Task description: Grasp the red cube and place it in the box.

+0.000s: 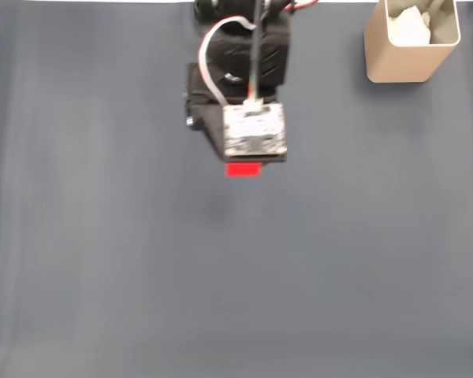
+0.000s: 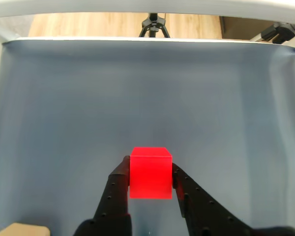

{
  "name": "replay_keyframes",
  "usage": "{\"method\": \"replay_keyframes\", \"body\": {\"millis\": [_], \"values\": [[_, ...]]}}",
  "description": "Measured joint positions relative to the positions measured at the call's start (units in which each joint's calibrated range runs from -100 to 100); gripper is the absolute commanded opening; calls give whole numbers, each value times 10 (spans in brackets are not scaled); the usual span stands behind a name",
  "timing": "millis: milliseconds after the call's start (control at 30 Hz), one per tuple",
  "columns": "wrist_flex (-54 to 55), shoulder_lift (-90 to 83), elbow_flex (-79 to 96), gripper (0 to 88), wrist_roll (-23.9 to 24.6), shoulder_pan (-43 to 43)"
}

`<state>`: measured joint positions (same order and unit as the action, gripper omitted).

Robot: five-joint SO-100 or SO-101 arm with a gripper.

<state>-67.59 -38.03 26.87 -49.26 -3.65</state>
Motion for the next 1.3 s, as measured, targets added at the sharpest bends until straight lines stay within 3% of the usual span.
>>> {"method": "replay_keyframes", "body": {"millis": [600,1300], "values": [[-70,-119,0,2,4,219],[-90,-160,-4,2,-5,409]]}}
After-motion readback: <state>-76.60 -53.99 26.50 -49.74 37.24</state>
